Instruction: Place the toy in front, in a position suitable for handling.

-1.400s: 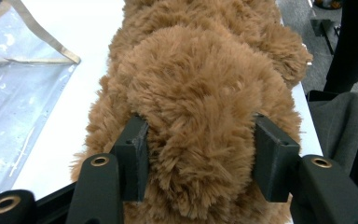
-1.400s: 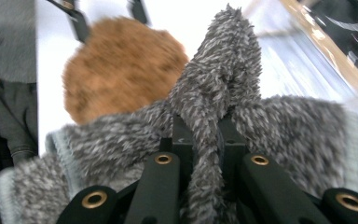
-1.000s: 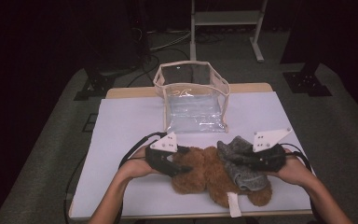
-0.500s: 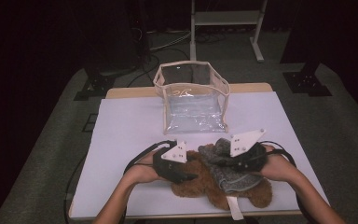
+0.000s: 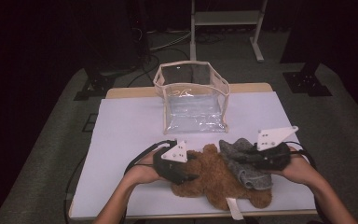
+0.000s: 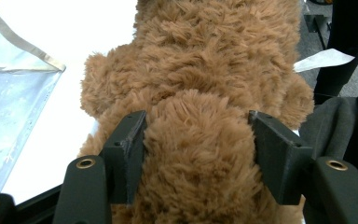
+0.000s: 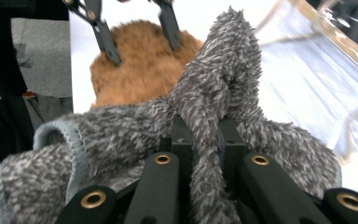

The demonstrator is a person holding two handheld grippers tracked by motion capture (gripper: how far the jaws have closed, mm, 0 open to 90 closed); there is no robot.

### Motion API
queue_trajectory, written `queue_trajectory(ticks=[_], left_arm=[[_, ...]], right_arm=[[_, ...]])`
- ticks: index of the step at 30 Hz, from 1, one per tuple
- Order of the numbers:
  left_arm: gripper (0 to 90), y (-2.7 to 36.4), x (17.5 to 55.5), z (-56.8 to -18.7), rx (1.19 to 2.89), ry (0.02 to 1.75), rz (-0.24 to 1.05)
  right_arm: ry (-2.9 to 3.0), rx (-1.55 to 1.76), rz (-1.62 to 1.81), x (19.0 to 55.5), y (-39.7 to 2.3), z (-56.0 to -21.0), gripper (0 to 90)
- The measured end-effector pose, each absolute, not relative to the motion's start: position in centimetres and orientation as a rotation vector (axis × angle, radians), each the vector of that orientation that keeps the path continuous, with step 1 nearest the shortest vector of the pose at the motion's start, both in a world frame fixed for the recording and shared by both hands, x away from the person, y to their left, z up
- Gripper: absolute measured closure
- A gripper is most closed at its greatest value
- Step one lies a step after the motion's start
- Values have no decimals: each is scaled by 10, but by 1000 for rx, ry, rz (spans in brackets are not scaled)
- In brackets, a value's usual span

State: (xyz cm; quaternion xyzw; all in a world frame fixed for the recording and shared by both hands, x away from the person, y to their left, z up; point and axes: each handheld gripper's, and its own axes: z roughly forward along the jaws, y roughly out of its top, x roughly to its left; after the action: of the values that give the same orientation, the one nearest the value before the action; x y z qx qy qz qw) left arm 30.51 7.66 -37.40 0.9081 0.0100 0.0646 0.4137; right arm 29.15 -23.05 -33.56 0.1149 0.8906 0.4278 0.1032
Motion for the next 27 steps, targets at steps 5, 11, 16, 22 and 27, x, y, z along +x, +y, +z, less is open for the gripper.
queue_trajectory(ticks=[5,11,16,22,27], left_arm=[[416,73,306,-375,2293,17,182],[444,77,307,-376,2287,35,186],[445,82,311,-376,2290,65,200],[439,90,311,-375,2300,108,203],[416,86,311,-373,2315,96,214]], right_arm=[[2674,201,1229,296,-191,-337,805],[2674,216,1239,294,-198,-336,805],[2595,373,1331,287,-248,-336,805],[2565,429,1354,281,-269,-338,805],[2538,469,1389,272,-280,-347,804]])
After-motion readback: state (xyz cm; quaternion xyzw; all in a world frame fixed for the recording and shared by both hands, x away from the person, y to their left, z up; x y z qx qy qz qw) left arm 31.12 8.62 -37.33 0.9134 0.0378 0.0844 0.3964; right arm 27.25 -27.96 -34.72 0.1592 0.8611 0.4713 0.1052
